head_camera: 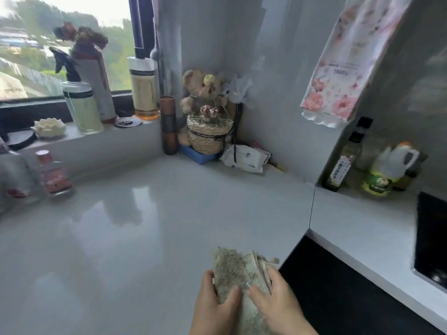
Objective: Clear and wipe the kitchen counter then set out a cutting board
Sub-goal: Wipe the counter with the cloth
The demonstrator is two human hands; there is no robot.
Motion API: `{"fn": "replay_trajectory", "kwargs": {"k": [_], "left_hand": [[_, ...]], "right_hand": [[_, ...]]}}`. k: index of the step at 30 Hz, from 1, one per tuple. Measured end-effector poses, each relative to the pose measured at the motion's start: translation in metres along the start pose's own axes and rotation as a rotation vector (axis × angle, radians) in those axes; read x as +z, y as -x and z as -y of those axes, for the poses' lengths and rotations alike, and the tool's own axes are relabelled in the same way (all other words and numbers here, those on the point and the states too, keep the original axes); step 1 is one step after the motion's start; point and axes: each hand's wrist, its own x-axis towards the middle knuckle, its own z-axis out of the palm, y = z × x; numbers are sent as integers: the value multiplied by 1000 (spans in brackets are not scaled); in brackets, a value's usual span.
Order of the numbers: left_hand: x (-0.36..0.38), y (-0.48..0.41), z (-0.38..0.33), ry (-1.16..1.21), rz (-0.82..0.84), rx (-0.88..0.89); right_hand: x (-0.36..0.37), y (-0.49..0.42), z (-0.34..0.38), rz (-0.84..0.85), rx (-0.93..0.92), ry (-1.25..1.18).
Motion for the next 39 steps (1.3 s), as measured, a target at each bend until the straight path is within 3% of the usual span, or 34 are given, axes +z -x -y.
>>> {"fn": "replay_trajectory", "kwargs": {"k": [7, 14, 16, 18, 20, 22, 26, 32, 36, 39], "left_hand": [[26, -80, -27, 60, 54, -135], [55, -127, -39, -62, -244, -122], [58, -136, -41, -113, -321, -132], [58, -141, -43, -159, -389, -136], [57, -143, -43, -171, -474, -130], [54, -141, -41, -164, -560, -132], [49, -126, -32, -136, -659, -169], [30, -94, -20, -101, -787, -179], [12, -79, -8, -114, -858, -163], [-1, -77, 2, -199, -882, -178]], "right_hand": [[-62, -117, 14, 67, -149, -11], [-142, -246, 15, 190, -205, -39], [-153, -278, 11, 125, -167, 144], [-158, -299, 7, -81, -125, 595], [-153, -303, 3, -223, -229, 803], [-136, -300, -7, -197, -356, 843], [-110, -306, -22, -139, -281, 1053], [-74, -333, 8, -122, -256, 1047], [-26, -277, 12, 45, -328, 1059], [10, -195, 0, 174, -589, 1052]]}}
